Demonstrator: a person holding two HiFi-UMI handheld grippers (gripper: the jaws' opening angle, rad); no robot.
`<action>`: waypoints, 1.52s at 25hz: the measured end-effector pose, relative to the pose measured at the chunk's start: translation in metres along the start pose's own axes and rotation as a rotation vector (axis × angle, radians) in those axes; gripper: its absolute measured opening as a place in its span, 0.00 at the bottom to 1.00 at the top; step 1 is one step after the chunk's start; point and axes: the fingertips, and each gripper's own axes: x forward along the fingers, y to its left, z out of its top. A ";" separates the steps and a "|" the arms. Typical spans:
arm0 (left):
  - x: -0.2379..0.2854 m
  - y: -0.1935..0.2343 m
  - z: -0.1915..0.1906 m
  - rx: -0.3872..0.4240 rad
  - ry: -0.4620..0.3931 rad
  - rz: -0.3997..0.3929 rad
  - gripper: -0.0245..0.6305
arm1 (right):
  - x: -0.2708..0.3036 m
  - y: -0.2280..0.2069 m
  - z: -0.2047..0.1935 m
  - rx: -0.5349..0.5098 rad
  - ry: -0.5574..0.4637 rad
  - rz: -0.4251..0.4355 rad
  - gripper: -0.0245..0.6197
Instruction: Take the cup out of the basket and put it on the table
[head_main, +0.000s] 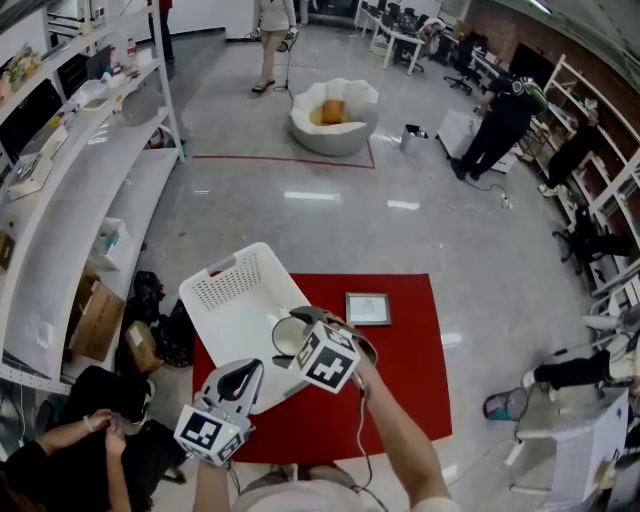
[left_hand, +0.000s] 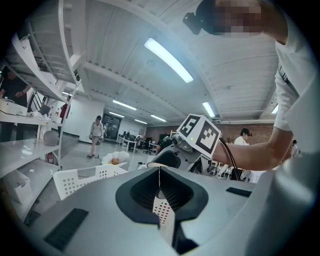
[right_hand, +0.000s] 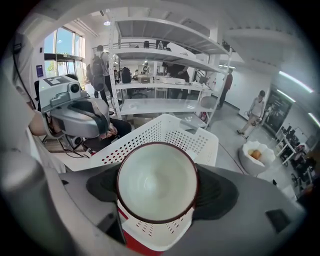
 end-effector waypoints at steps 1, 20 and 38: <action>0.002 -0.003 0.000 0.000 0.001 -0.006 0.06 | -0.004 -0.001 -0.002 0.005 -0.002 -0.006 0.68; 0.033 -0.071 -0.006 0.009 -0.001 -0.167 0.06 | -0.062 -0.006 -0.056 0.096 0.003 -0.121 0.68; 0.060 -0.131 -0.025 0.015 0.018 -0.301 0.06 | -0.092 0.000 -0.133 0.214 0.033 -0.192 0.68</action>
